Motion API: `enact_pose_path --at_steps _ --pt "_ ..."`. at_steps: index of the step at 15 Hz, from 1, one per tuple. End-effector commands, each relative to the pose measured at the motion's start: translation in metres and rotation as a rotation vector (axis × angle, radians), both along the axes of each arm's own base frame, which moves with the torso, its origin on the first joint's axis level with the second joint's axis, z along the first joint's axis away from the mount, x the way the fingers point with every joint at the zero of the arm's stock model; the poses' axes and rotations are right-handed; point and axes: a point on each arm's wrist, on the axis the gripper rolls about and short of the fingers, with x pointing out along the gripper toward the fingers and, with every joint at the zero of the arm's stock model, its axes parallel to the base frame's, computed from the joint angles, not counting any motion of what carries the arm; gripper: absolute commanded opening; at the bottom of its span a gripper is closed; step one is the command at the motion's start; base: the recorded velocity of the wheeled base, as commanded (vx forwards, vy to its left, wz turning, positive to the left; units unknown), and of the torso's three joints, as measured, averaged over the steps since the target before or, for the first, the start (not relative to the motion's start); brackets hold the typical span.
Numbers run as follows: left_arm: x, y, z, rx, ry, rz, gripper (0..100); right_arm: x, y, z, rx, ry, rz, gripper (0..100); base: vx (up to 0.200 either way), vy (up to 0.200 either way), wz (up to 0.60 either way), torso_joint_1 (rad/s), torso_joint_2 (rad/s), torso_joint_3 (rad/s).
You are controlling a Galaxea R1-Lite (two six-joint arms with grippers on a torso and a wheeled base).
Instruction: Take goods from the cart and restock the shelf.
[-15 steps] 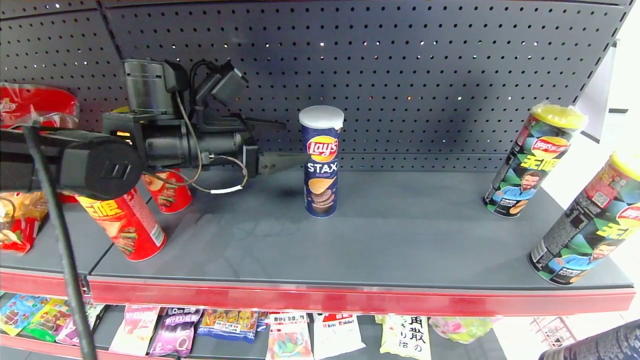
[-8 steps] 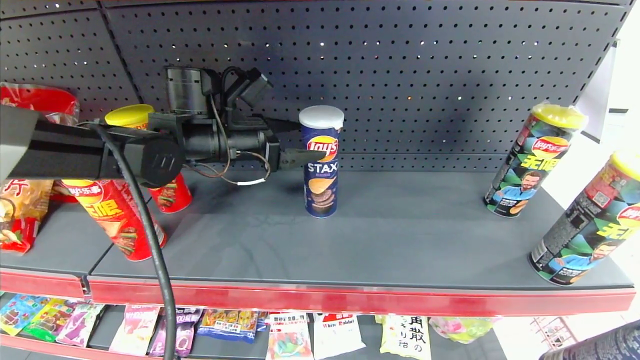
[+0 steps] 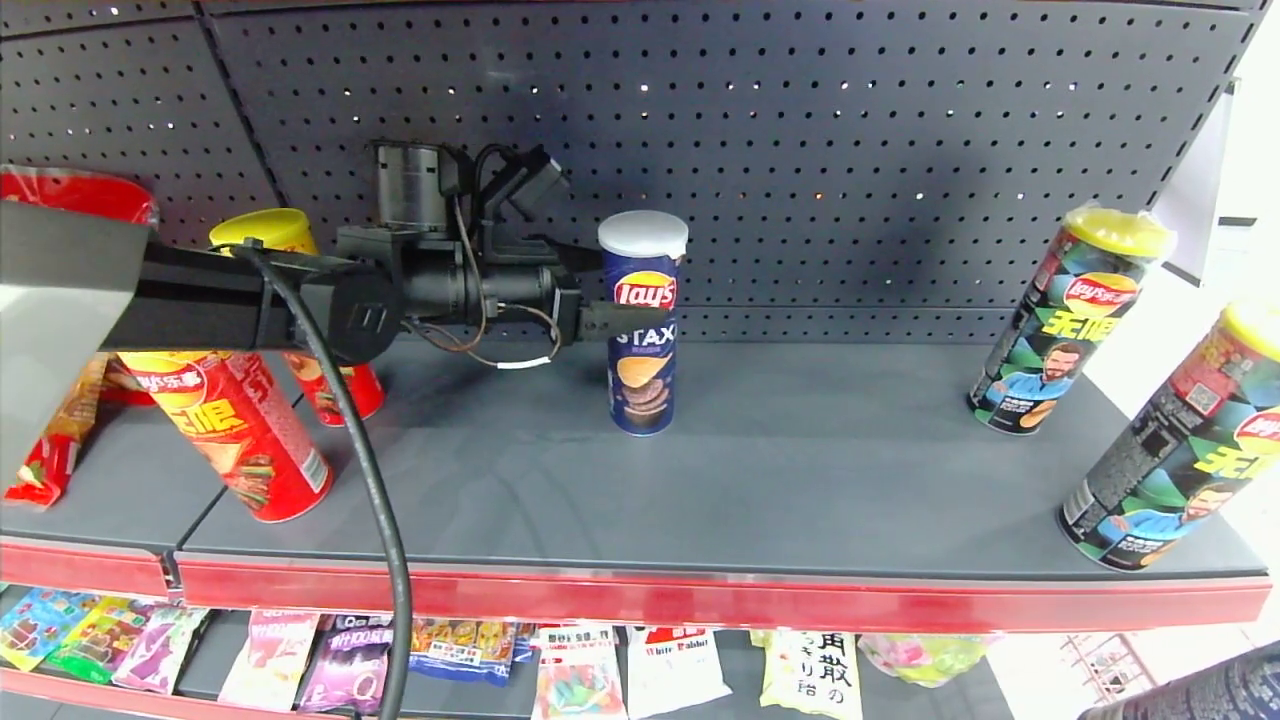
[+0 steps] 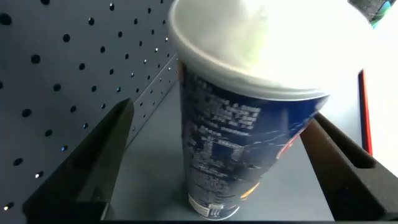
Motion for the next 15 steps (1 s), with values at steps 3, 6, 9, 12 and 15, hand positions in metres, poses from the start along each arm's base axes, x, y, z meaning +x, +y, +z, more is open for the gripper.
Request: enact_pose_path --at_steps 3,6,9,12,15 --pt "0.000 -0.008 -0.002 0.000 0.002 -0.017 0 0.000 0.000 -0.001 0.001 0.005 -0.001 0 0.000 0.000 0.00 0.000 0.00 0.000" --pt "-0.002 -0.013 -0.003 0.000 0.004 -0.031 0 0.000 0.000 -0.001 0.001 0.005 -0.001 0 0.000 0.000 0.00 0.000 0.00 0.000" --pt "-0.011 -0.013 0.003 -0.002 -0.001 -0.042 0 0.000 0.000 -0.001 0.001 0.005 -0.001 0 0.000 0.000 0.00 0.000 0.00 0.000" --pt "-0.049 0.002 0.007 0.000 0.046 -0.117 0 0.000 0.000 0.001 0.001 -0.002 -0.001 0 0.000 0.000 0.00 0.000 0.00 0.000" --pt "-0.088 0.011 0.007 0.007 0.075 -0.174 0 0.001 0.000 0.002 0.001 -0.001 0.001 0 0.000 0.000 0.00 0.000 0.00 0.000"
